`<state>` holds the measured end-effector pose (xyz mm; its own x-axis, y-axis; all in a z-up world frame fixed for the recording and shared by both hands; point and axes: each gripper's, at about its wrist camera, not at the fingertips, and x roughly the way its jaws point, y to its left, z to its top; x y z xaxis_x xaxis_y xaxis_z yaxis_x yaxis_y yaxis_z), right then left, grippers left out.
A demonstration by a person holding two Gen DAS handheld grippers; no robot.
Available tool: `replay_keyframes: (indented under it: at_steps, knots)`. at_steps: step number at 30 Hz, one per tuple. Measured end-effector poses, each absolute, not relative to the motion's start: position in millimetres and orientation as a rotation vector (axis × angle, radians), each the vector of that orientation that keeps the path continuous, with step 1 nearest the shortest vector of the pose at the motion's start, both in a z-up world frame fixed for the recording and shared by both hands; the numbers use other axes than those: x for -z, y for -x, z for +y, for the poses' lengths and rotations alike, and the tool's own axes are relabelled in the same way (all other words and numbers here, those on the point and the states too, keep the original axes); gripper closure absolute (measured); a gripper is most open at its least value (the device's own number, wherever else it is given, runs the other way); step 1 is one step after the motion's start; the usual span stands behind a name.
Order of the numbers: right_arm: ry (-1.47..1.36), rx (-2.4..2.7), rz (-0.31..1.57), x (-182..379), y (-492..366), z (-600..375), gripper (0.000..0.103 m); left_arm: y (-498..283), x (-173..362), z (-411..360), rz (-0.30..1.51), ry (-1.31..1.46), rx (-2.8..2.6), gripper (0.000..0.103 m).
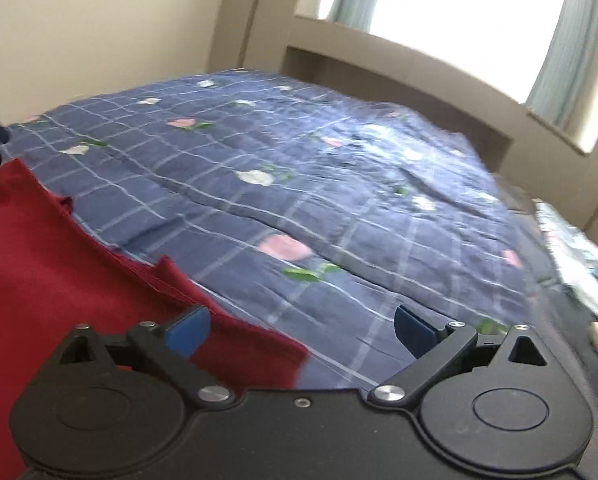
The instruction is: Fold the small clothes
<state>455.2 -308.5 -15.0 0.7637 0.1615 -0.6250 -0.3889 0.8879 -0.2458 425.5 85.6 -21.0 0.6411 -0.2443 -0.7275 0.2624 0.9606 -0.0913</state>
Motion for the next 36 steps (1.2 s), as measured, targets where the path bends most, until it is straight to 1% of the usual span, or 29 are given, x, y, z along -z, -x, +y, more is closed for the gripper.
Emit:
replay_keyframes:
  at_steps: [7, 15, 19, 25, 30, 36]
  knots:
    - [0.444, -0.095, 0.598, 43.9, -431.0, -323.5, 0.001, -416.0, 56.4, 76.1, 0.762, -0.036, 0.047, 0.001]
    - [0.315, -0.027, 0.614, 66.3, -432.6, -339.9, 0.001, -417.9, 77.6, 94.9, 0.798, 0.063, 0.032, 0.0]
    - [0.31, -0.02, 0.602, 60.6, -428.7, -338.8, 0.001, -412.6, 69.8, 95.8, 0.788, 0.079, 0.018, 0.001]
    - [0.311, -0.002, 0.551, 31.5, -399.8, -327.9, 0.001, -379.5, 39.4, 90.3, 0.728, 0.125, -0.007, 0.001]
    - [0.305, -0.08, 0.514, 13.4, -352.1, -301.8, 0.001, -326.3, 15.3, 83.0, 0.671, 0.146, -0.033, 0.0]
    - [0.285, -0.159, 0.48, 13.0, -281.2, -265.7, 0.001, -252.2, 19.4, 77.6, 0.618, 0.166, -0.061, 0.0]
